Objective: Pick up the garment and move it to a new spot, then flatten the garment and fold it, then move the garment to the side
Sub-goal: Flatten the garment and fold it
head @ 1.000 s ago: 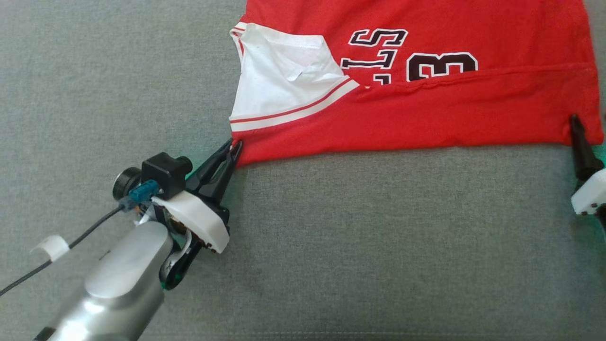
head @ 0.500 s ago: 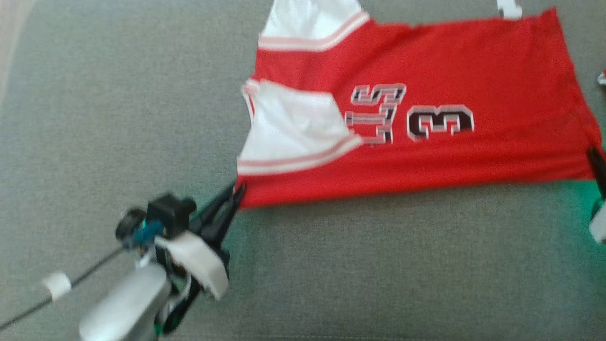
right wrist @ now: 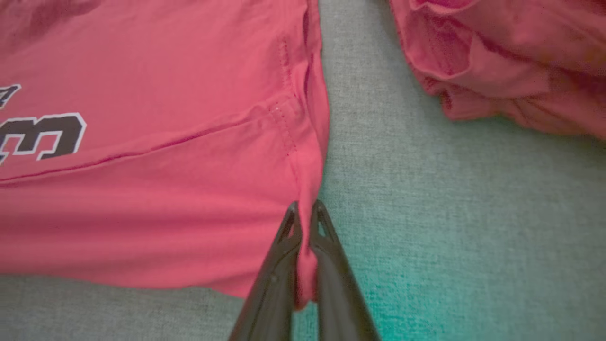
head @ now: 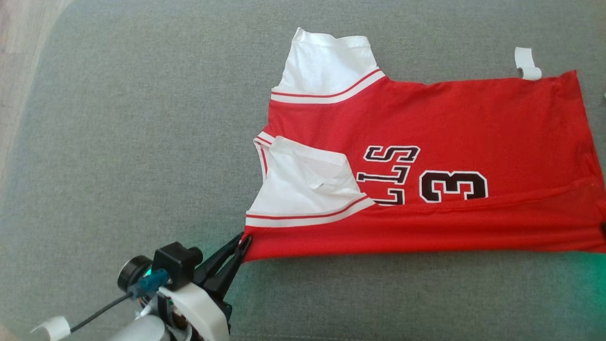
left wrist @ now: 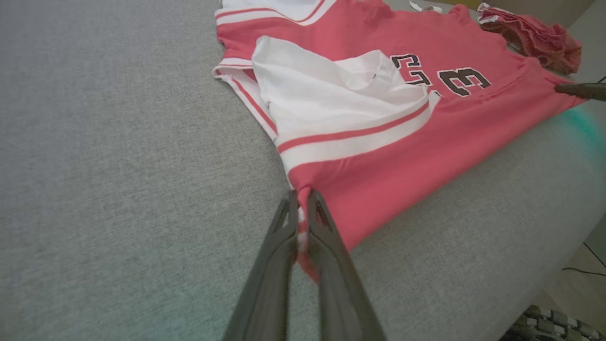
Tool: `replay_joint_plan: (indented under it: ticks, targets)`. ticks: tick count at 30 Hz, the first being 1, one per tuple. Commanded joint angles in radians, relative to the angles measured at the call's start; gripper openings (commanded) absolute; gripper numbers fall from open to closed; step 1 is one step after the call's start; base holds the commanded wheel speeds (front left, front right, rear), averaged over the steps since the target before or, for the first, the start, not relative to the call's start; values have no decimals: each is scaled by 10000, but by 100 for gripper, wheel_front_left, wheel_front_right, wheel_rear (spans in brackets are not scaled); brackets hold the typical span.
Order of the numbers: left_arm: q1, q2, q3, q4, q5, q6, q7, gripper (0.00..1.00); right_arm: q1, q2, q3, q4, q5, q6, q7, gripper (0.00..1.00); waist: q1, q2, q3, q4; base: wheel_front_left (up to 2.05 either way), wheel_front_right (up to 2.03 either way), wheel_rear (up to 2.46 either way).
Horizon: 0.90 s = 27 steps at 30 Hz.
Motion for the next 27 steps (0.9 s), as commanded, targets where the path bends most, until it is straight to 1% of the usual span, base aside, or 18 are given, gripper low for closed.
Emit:
replay_joint_plan:
  ticks: [1, 2, 3, 4, 5, 9, 13, 16, 19, 21, 22, 24, 27]
  targets:
    - [-136, 492, 388, -244, 38, 152, 22, 0, 211, -344, -257, -254, -90, 63, 91, 0, 1, -1, 14, -31, 0, 0, 0]
    - [-131, 521, 383, -305, 32, 169, 66, 0, 314, -227, -436, -418, -181, 63, 133, 14, 1, -1, 27, -65, 0, 0, 0]
    - [-134, 541, 388, -359, 23, 198, 108, 0, 392, -110, -629, -566, -293, 63, 170, 100, 1, -1, 45, -103, 0, 0, 0]
    - [-149, 557, 386, -410, 17, 216, 159, 15, 450, 7, -830, -711, -434, 63, 183, 100, 1, -1, 62, -129, 0, 0, 0]
    - [-179, 576, 392, -462, 26, 243, 202, 100, 490, 114, -1010, -867, -575, 63, 212, 100, 1, -1, 84, -155, 0, 0, 0]
    - [-494, 761, 533, -815, 51, 274, 392, 100, 546, 384, -1616, -1685, -1093, 63, 293, 100, 1, -1, 234, -256, 0, 0, 0]
    - [-1598, 1093, 958, -1226, 161, 109, 748, 100, 406, 599, -2180, -2538, -1638, 63, 13, 100, 1, -1, 521, -293, 0, 0, 0]
    - [-2899, 1065, 1271, -1172, 104, -312, 1149, 100, 244, 796, -2341, -2996, -2033, 63, -161, 100, 1, -1, 789, -332, 0, 0, 0]
    - [-4391, 815, 1461, -618, -171, -956, 1772, 100, 14, 968, -2299, -3330, -2295, 63, -185, 100, 1, -1, 1153, -474, 0, 0, 0]
    - [-5370, 510, 1546, -36, -542, -1360, 2316, 100, -187, 1051, -2207, -3513, -2428, 63, -192, 100, 1, -1, 1431, -633, 0, 0, 0]
    - [-5370, 510, 1546, -36, -542, -1360, 2316, 100, -187, 1051, -2207, -3513, -2428, 63, -192, 100, 1, -1, 1431, -633, 0, 0, 0]
    - [-6333, 237, 1515, 623, -876, -1649, 2981, 100, -388, 1124, -2083, -3646, -2529, 63, -192, 100, 1, -1, 1719, -826, 0, 0, 0]
    - [-7706, -48, 1373, 1670, -1137, -1893, 3833, 100, -690, 1215, -1888, -3765, -2626, 63, -199, 100, 1, -1, 2131, -1157, 0, 0, 0]
